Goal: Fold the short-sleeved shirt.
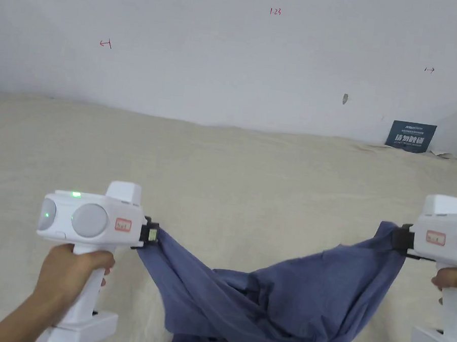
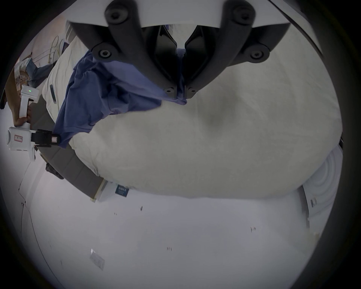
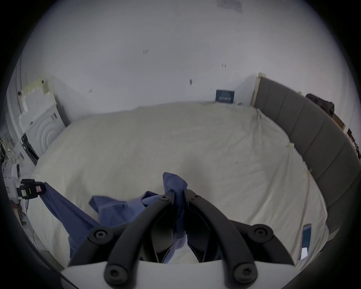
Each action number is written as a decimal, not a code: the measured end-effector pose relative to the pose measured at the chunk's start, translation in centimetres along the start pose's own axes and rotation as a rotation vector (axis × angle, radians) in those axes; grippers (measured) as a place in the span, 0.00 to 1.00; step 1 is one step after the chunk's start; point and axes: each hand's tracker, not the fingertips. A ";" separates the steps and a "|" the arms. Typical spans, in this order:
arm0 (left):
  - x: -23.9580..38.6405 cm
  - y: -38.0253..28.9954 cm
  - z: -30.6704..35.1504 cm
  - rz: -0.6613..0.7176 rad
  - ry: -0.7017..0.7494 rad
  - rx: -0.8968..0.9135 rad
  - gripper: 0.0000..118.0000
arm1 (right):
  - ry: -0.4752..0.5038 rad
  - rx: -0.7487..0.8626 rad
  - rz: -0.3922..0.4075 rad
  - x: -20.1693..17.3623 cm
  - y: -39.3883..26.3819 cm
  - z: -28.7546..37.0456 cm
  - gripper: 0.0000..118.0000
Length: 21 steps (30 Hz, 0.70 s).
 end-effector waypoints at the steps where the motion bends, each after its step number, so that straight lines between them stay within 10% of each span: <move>1: -0.2 1.3 0.7 0.006 0.005 0.020 0.02 | -0.007 0.026 -0.003 0.3 1.2 0.9 0.05; 21: -4.1 29.2 12.0 -0.021 0.299 0.403 0.02 | -0.133 0.371 -0.039 2.7 23.5 8.3 0.05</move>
